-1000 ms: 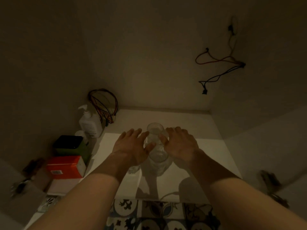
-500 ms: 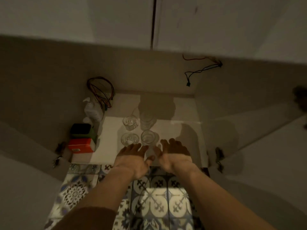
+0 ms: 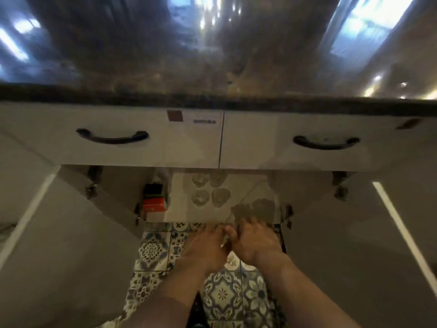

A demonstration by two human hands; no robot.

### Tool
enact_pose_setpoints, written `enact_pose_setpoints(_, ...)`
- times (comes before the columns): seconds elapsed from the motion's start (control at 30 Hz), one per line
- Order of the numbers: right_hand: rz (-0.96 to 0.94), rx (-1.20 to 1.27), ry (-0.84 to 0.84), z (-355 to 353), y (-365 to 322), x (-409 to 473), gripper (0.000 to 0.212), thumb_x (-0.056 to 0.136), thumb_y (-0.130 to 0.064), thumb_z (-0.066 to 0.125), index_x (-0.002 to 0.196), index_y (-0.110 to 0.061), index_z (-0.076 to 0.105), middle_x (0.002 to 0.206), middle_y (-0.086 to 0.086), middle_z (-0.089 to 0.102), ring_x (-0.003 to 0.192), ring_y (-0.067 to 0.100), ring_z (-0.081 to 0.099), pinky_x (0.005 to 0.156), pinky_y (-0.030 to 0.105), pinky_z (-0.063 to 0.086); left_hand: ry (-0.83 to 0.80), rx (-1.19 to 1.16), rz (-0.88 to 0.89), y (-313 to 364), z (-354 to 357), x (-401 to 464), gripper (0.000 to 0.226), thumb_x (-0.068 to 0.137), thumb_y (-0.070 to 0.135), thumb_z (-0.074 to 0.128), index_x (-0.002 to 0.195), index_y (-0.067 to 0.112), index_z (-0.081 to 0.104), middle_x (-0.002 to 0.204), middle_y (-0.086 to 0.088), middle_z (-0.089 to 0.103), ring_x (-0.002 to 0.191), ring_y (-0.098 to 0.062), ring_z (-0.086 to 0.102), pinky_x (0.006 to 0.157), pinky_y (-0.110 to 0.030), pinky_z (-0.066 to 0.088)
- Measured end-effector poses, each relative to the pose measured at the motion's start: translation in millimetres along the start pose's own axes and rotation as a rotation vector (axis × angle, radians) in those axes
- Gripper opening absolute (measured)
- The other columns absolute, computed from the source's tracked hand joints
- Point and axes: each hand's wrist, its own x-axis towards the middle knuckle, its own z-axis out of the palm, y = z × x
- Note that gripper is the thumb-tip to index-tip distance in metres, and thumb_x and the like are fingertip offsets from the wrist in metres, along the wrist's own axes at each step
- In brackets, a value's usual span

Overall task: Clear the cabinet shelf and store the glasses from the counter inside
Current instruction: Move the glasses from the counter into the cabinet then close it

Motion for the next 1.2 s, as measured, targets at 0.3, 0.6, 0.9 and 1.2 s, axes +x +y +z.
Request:
enact_pose_setpoints(0.3, -0.037, -0.003, 0.074, 13.2, 30.2, -96.9, 0.056, 0.101, -0.054, 0.023, 0.136, -0.017, 0.046, 0.142, 0.014, 0.045, 0.13, 0.035, 0.04, 0.107, 0.047, 0.035, 0.064, 0.09, -0.02, 44.6, 8.8, -72.5, 0.059, 0.098, 0.049, 0.037, 0.152, 0.029, 0.028, 0.155, 0.001, 0.036, 0.139, -0.023, 0.035, 0.114, -0.041, 0.028)
enact_pose_setpoints(0.6, -0.024, 0.021, 0.166, 47.4, 43.4, -150.7, 0.054, 0.102, -0.053, 0.025, 0.136, -0.017, 0.048, 0.14, 0.012, 0.048, 0.131, 0.034, 0.041, 0.107, 0.046, 0.036, 0.092, 0.1, 0.03, 64.3, 51.5, -120.2, 0.059, 0.096, 0.044, 0.044, 0.151, 0.028, 0.031, 0.156, 0.001, 0.034, 0.14, -0.023, 0.034, 0.114, -0.038, 0.029)
enact_pose_setpoints(0.9, -0.146, 0.278, 0.279, 54.3, 63.4, -145.5, 0.037, 0.099, -0.052, 0.044, 0.123, -0.029, 0.061, 0.117, -0.002, 0.063, 0.104, 0.02, 0.06, 0.083, 0.038, 0.052, 0.383, -0.077, -0.127, -33.6, 44.8, -141.9, 0.034, 0.095, 0.049, 0.051, 0.126, 0.038, 0.053, 0.117, 0.004, 0.066, 0.098, -0.018, 0.064, 0.081, -0.04, 0.056)
enact_pose_setpoints(1.2, 0.506, -0.071, 0.773, 10.8, 222.2, -152.8, 0.064, 0.077, -0.032, 0.073, 0.129, -0.007, 0.046, 0.124, 0.033, 0.049, 0.116, 0.052, 0.045, 0.096, 0.061, 0.04, 0.873, -0.046, -0.503, -267.9, -18.7, -196.7, 0.067, 0.079, 0.046, 0.044, 0.135, 0.011, 0.041, 0.132, -0.028, 0.045, 0.116, -0.05, 0.046, 0.092, -0.063, 0.045)
